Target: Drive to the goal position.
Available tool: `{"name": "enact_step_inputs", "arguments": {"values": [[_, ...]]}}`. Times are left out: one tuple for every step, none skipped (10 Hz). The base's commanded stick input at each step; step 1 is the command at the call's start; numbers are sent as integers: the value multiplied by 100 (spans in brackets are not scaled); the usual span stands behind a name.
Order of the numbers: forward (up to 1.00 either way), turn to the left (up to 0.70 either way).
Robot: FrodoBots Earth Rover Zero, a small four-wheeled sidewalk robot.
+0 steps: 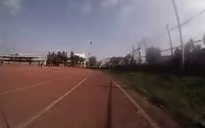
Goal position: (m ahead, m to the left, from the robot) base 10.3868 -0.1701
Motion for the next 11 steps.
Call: {"name": "enact_step_inputs", "arguments": {"values": [[50, 0], [50, 0], [50, 0], [50, 0], [50, 0], [50, 0], [50, 0], [50, 0], [50, 0], [50, 0], [50, 0]]}}
